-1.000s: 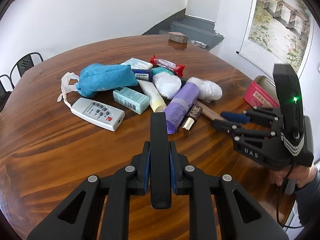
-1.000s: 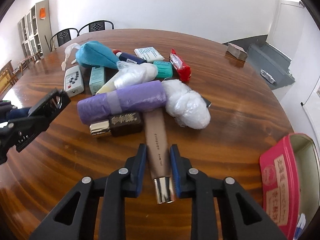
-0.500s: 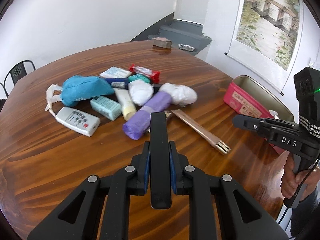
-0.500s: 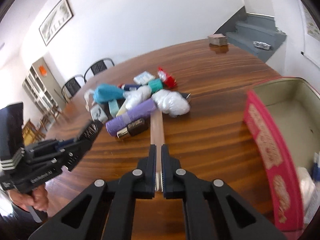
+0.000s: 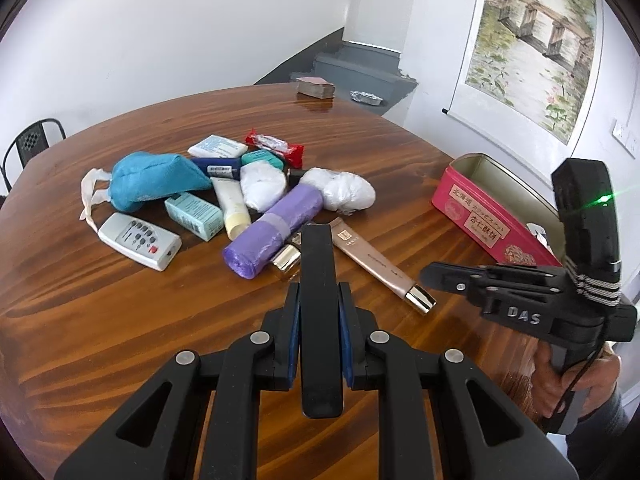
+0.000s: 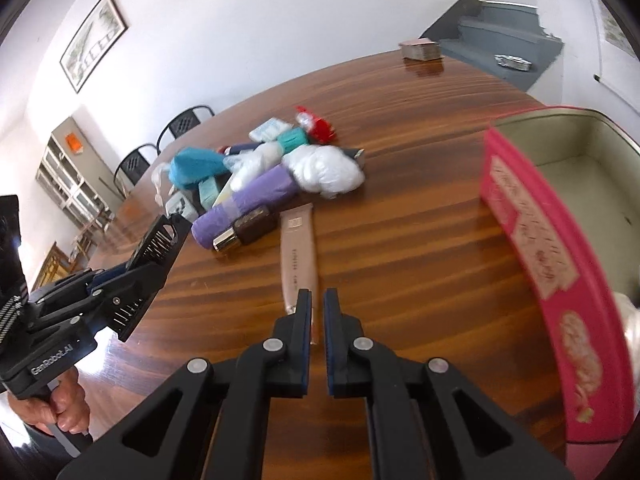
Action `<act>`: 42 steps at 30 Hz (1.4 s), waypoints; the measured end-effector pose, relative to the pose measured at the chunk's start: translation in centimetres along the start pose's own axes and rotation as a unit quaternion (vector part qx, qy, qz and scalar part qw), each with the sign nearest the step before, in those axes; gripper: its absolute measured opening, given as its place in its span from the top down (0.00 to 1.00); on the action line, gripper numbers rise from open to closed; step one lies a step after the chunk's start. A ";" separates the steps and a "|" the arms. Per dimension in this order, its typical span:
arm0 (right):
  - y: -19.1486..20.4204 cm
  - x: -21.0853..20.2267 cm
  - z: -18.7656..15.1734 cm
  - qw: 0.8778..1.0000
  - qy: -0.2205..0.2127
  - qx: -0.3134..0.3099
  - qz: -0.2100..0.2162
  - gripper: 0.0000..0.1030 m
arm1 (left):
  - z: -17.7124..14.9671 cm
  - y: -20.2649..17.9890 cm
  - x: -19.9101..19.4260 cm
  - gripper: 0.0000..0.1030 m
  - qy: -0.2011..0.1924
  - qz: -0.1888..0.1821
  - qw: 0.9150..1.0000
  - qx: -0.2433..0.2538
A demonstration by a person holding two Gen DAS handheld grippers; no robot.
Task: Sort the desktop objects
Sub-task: 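Grasp the beige foundation tube with the right tool and lift it, then lower the foundation tube and black comb into the tin box and open both tools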
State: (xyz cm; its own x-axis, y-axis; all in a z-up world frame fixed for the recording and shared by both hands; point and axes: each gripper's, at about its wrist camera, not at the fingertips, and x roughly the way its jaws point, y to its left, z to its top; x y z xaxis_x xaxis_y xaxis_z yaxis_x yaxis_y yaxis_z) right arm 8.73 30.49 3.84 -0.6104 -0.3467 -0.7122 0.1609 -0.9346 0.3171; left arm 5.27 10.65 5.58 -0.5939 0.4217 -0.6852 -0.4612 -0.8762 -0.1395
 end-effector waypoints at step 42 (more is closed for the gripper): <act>-2.0 -11.5 0.1 0.978 -0.168 0.000 -0.122 0.76 | 1.4 -4.2 -0.8 0.82 -0.013 -0.019 0.999 0.032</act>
State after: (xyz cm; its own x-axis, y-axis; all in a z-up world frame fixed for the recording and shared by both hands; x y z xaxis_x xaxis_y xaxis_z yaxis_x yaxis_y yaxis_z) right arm 15.32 36.35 11.49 -0.8516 -0.0686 -0.5197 -0.0207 -0.9862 0.1642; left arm 6.73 14.35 7.74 -0.5922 0.4611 -0.6609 -0.5247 -0.8431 -0.1181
